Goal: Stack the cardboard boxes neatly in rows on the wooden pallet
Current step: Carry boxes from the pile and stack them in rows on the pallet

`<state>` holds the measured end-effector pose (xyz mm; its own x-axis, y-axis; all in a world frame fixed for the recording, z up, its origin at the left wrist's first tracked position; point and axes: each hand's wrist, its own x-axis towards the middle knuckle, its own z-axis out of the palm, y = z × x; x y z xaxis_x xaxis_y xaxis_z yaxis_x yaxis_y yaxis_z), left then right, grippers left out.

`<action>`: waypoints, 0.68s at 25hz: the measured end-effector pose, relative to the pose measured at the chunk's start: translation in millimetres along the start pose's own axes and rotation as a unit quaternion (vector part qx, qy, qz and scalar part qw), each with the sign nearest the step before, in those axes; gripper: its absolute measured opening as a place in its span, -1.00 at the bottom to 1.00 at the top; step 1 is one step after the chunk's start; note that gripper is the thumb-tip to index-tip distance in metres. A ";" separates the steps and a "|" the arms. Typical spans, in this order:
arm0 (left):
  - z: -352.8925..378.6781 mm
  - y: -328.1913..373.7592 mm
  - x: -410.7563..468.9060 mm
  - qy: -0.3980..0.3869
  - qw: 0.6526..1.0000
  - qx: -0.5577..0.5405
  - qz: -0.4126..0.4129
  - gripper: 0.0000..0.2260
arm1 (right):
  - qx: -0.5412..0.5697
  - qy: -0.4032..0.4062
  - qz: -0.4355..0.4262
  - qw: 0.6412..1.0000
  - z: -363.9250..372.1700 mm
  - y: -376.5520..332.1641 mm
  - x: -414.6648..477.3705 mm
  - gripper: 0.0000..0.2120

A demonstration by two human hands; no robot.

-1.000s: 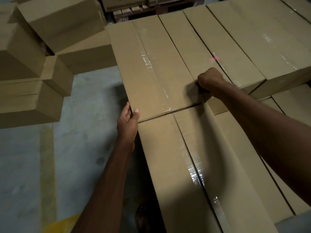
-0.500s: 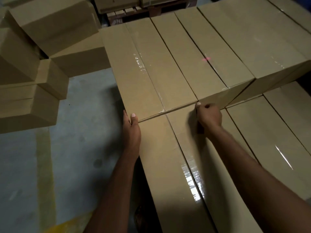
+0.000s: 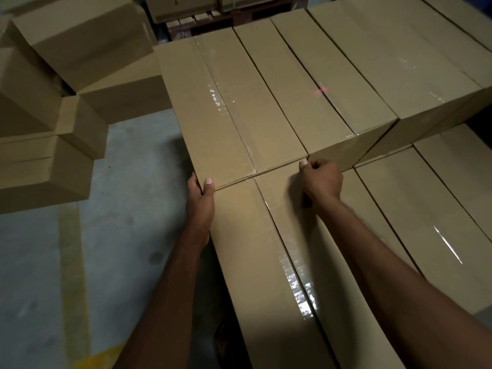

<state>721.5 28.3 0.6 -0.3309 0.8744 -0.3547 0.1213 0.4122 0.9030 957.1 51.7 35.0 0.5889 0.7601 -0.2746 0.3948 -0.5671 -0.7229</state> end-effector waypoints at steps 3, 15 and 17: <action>4.7 4.1 -3.9 0.014 1.000 0.010 -0.009 -0.54 | 0.012 -0.009 0.010 1.000 -5.2 3.0 4.5 -0.76; 10.4 0.4 -100.2 0.030 0.998 -0.016 -0.062 -0.49 | -0.075 -0.033 -0.017 0.996 -39.0 38.5 -40.9 -0.40; 12.0 2.6 -100.3 0.031 0.998 -0.013 -0.052 -0.53 | -0.084 -0.052 -0.005 0.995 -42.8 50.4 -52.8 -0.39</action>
<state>766.3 -55.2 35.6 -0.3986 0.8089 -0.4322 0.0593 0.4930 0.8680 976.1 -30.6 40.2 0.5119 0.7897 -0.3381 0.5177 -0.5977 -0.6122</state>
